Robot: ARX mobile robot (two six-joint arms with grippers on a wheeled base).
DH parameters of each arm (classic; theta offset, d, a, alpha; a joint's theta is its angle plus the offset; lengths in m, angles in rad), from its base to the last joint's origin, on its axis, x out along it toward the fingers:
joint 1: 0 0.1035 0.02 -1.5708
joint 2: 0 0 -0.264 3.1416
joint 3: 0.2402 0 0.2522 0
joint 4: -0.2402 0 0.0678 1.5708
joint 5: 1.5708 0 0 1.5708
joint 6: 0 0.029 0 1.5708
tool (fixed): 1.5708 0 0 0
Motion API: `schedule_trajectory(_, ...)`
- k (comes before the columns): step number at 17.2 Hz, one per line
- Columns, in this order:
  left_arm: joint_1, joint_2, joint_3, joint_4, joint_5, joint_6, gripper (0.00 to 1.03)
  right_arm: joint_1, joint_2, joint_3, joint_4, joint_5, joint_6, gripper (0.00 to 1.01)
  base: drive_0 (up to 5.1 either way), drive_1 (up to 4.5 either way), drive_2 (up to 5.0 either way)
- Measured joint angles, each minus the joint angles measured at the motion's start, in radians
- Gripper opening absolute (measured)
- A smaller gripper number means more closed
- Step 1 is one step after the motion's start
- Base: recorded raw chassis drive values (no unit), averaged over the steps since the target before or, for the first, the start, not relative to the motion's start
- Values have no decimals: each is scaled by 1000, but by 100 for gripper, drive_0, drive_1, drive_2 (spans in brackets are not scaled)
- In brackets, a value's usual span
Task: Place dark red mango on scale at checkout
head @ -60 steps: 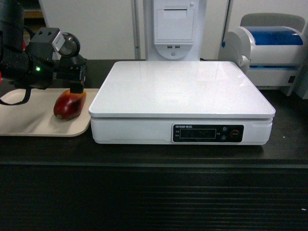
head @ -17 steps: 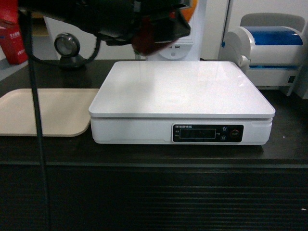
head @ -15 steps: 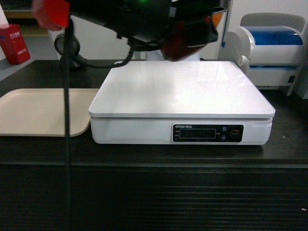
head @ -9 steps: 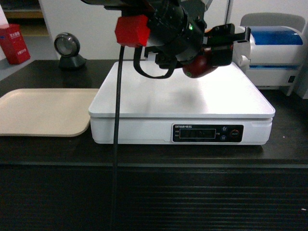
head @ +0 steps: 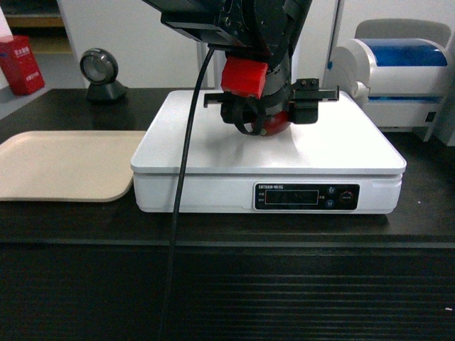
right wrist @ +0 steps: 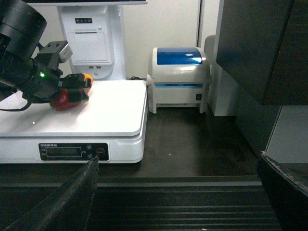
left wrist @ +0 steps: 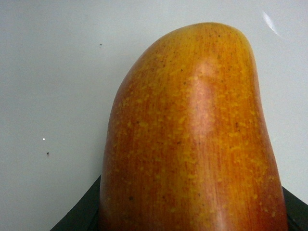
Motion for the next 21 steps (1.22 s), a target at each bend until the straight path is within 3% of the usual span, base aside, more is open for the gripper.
schedule_trajectory(4, 0, 0, -2, 0, -6, 16, 59, 0, 0, 0, 0, 0, 0, 98, 0, 0, 0)
schedule_trajectory(6, 3, -1, -15, 18, 1, 18, 72, 0, 0, 0, 0, 0, 0, 98, 0, 0, 0)
schedule_trajectory(9, 5, -23, -57, 54, 8, 43, 98, 0, 0, 0, 0, 0, 0, 98, 0, 0, 0)
schedule_trajectory(15, 4, -122, -145, 137, 41, 98, 98, 0, 0, 0, 0, 0, 0, 98, 0, 0, 0)
schedule_trajectory(18, 1, -211, -239, 240, 116, 158, 98, 0, 0, 0, 0, 0, 0, 98, 0, 0, 0)
schedule_trajectory(21, 19, -373, -406, 340, 254, 286, 98, 0, 0, 0, 0, 0, 0, 98, 0, 0, 0)
